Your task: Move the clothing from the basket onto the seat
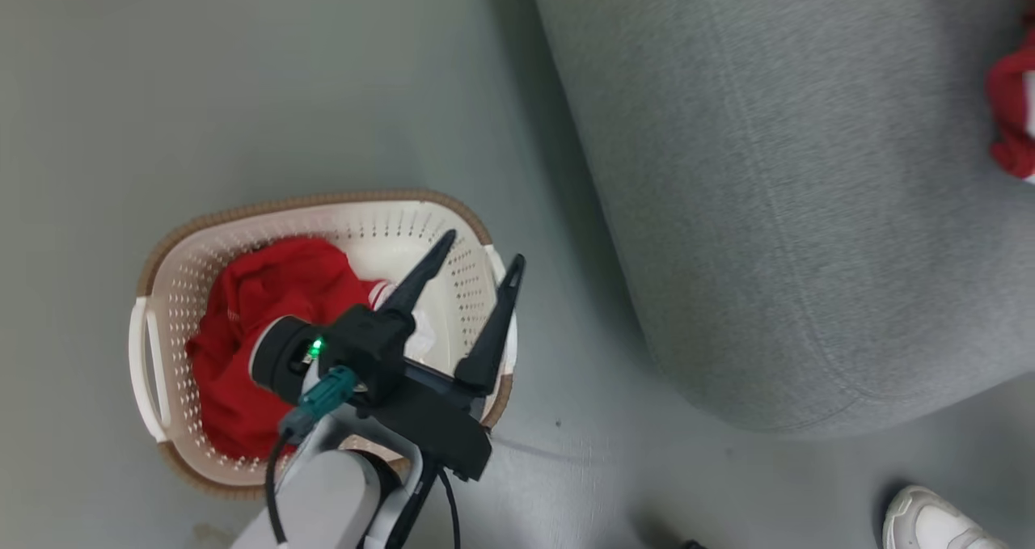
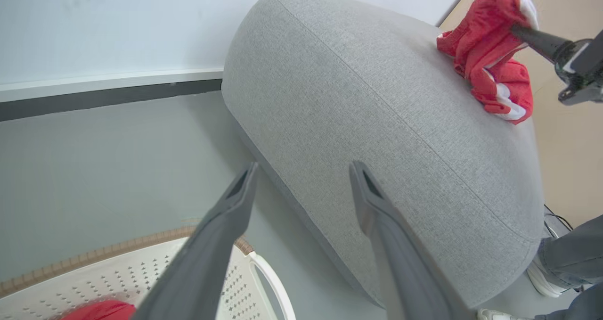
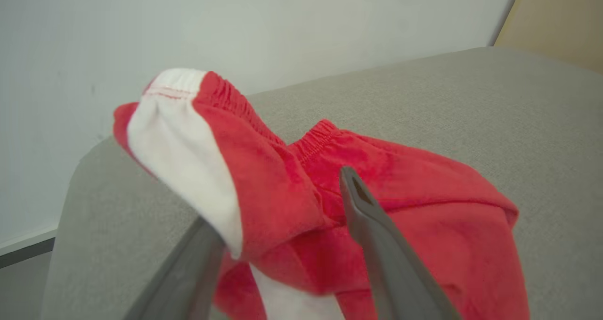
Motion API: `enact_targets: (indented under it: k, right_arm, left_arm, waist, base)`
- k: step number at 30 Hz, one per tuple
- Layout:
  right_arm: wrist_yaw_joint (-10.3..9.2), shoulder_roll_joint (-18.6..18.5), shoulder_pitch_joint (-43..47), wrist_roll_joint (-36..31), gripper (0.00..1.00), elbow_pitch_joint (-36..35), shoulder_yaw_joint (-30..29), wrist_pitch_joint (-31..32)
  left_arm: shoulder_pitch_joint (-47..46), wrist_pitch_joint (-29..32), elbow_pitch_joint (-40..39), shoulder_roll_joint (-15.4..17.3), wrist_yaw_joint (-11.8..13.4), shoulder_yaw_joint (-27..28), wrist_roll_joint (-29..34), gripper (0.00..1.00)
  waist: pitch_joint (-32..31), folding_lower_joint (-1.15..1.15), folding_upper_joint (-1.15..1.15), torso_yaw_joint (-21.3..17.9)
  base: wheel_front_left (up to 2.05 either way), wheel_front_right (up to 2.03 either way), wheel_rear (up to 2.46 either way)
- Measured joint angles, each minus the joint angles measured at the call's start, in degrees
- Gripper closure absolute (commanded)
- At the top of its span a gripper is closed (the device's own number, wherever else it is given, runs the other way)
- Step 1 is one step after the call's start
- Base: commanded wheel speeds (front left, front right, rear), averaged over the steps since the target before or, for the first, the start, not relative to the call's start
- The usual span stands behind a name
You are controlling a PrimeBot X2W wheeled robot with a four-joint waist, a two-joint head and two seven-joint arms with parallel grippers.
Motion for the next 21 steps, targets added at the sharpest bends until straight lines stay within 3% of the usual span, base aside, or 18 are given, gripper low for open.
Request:
enact_targets:
  k: [8, 13, 17, 21]
  right_arm:
    - [0.34, 4.87, 20.08, -3.56, 0.00, -15.51, 3.28, -0.24]
    - [0.22, 6.02, 28.48, -6.45, 0.00, -23.24, 3.04, -0.24]
    - [-1.89, 6.04, 34.45, -10.56, 0.00, -27.43, 2.76, -0.24]
    - [-2.59, 6.09, 38.28, -14.44, 0.00, -30.64, 4.34, -0.24]
  left_arm:
    - [2.50, -4.94, 4.80, 0.00, -0.05, 3.41, -3.12, 0.00]
    - [4.81, -7.36, 8.82, -0.45, -0.51, 3.28, -3.55, 0.00]
    - [6.14, -9.85, 11.45, -1.86, -0.49, 3.20, -3.58, 0.00]
    - [8.69, -11.65, 13.25, -1.93, -0.23, 4.34, -3.55, 0.00]
  waist:
    - [-5.95, -0.01, -0.01, -0.83]
    - [-10.04, -0.02, -0.01, -0.62]
    - [-13.23, -0.02, -0.01, 0.38]
    - [-16.15, -0.02, -0.02, 2.34]
  base:
    - [0.00, 0.00, 0.00]
    - [0.00, 0.00, 0.00]
    - [0.00, 0.00, 0.00]
    - [0.00, 0.00, 0.00]
